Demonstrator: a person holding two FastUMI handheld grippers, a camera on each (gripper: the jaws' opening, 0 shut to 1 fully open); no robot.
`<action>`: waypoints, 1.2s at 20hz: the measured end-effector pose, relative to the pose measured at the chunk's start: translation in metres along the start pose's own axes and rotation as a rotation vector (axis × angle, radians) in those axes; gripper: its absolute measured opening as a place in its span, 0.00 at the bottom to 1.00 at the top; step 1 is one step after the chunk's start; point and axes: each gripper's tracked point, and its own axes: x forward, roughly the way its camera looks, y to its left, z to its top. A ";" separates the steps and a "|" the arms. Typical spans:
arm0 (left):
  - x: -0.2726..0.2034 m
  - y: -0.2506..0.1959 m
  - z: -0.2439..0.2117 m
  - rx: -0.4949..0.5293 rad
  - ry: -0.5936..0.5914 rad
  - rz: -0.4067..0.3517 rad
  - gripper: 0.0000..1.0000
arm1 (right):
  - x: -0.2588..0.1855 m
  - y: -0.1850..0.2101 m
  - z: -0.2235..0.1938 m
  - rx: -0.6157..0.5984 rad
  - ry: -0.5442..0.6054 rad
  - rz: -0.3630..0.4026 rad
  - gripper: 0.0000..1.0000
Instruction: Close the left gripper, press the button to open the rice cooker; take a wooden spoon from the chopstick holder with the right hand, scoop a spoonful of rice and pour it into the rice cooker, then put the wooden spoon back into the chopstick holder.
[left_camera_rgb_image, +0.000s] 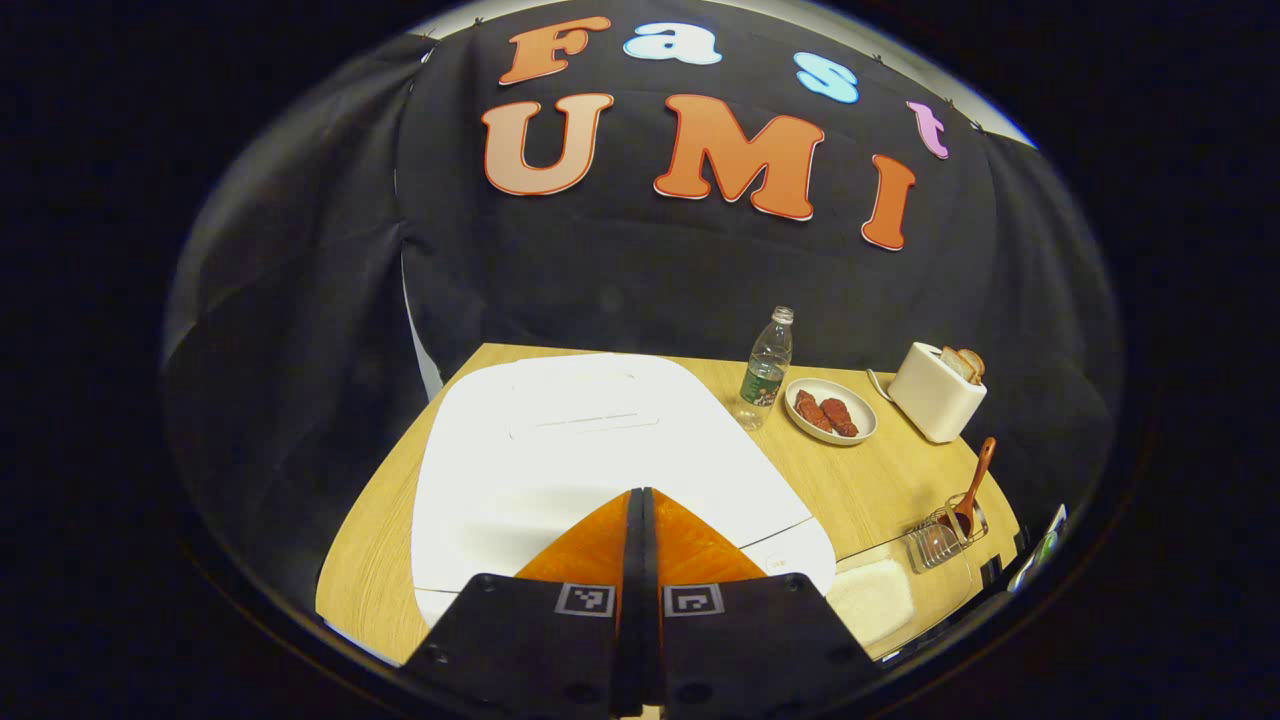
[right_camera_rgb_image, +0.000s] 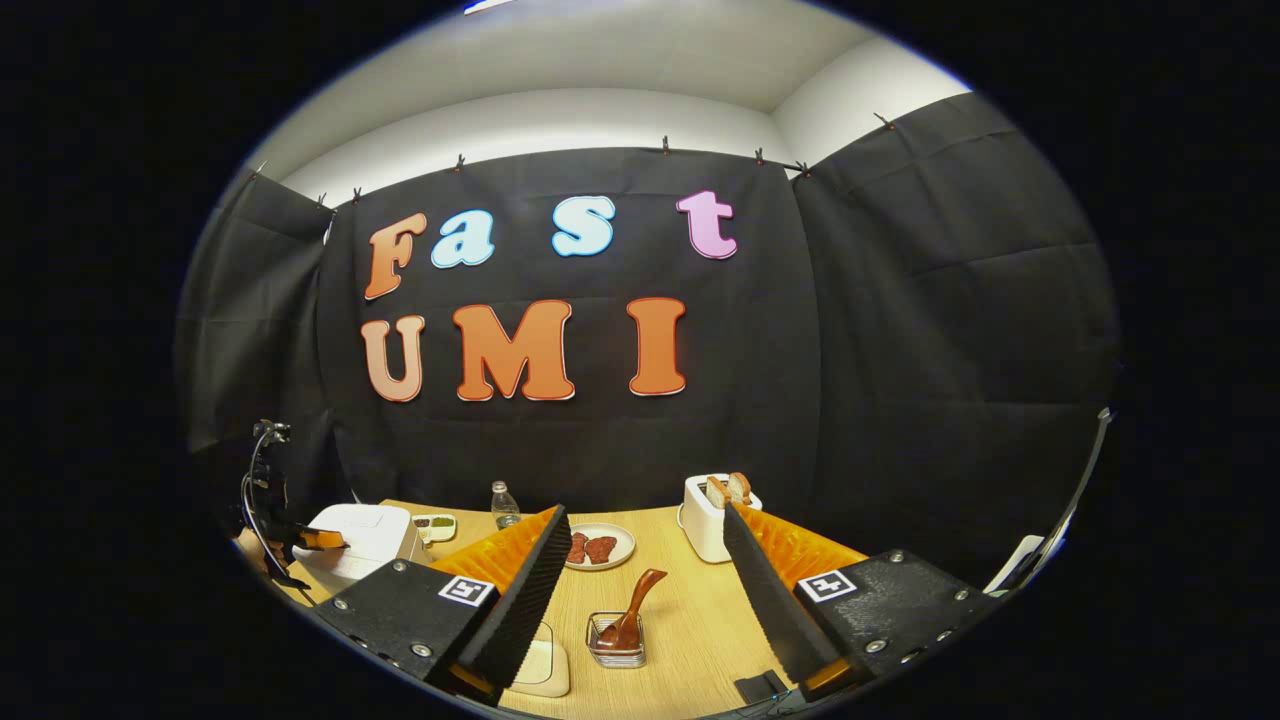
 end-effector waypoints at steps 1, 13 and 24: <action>0.002 0.000 0.001 -0.006 0.001 0.000 0.05 | 0.001 -0.001 -0.001 0.003 0.002 -0.002 0.95; -0.038 -0.004 0.042 0.010 -0.096 0.019 0.05 | 0.011 0.009 -0.019 0.000 0.037 0.026 0.95; -0.160 0.023 0.140 -0.034 -0.376 0.093 0.04 | 0.033 0.006 -0.055 0.031 0.096 0.029 0.95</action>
